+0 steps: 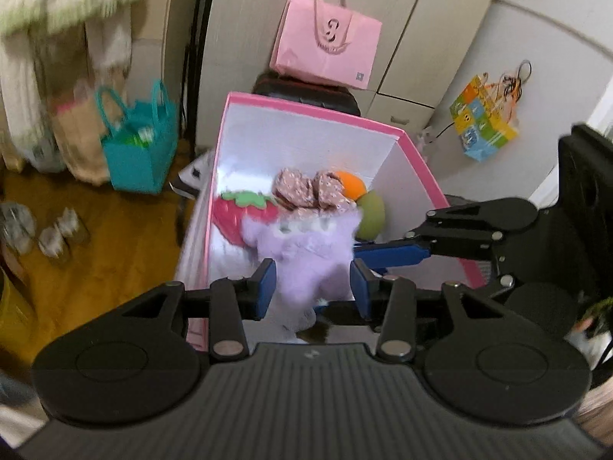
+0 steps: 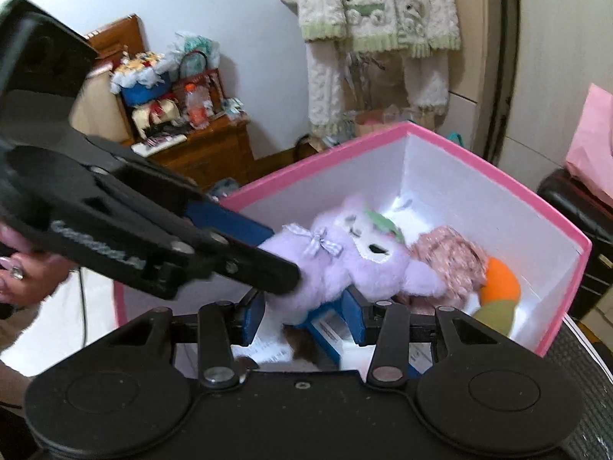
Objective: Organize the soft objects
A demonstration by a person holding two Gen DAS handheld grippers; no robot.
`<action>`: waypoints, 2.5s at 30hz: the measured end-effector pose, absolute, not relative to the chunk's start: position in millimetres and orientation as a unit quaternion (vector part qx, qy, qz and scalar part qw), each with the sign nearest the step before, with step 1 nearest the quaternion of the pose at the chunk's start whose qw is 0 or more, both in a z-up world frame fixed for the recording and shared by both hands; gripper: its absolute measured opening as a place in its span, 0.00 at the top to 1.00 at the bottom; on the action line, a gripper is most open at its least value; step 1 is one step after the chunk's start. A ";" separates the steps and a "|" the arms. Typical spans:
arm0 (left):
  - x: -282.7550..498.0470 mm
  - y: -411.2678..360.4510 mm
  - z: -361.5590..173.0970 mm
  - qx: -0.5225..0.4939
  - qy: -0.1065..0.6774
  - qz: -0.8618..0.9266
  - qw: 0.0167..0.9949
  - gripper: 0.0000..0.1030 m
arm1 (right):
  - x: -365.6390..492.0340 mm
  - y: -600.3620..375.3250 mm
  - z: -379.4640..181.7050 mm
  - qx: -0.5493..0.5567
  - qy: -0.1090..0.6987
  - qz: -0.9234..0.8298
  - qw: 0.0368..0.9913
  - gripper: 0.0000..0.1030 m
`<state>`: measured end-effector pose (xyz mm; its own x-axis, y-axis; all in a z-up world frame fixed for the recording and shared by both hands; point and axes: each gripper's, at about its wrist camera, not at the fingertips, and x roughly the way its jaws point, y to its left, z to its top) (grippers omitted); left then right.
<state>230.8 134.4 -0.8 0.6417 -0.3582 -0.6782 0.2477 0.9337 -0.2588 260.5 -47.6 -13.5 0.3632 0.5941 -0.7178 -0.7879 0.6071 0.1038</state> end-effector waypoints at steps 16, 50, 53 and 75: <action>165.6 120.6 26.1 0.000 0.298 -0.168 0.940 0.54 | 208.0 -104.7 10.4 -0.068 0.320 0.368 0.870 0.46; 53.6 79.4 47.0 -0.004 0.256 -0.194 0.947 0.29 | 72.0 -183.4 59.5 -0.053 0.219 0.236 0.945 0.12; 54.8 76.0 41.6 -0.009 0.272 -0.205 0.940 0.28 | 72.7 -187.8 54.4 -0.046 0.237 0.222 0.945 0.07; 50.0 58.9 33.5 -0.029 0.273 -0.162 0.948 0.00 | 37.3 -191.6 46.9 -0.048 0.256 0.099 0.960 0.03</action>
<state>50.0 58.9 33.5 0.7983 -0.3223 -0.5088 0.2900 0.9461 -0.1442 37.3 -191.6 46.9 0.8493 0.1659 -0.5012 -0.2147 0.9758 -0.0409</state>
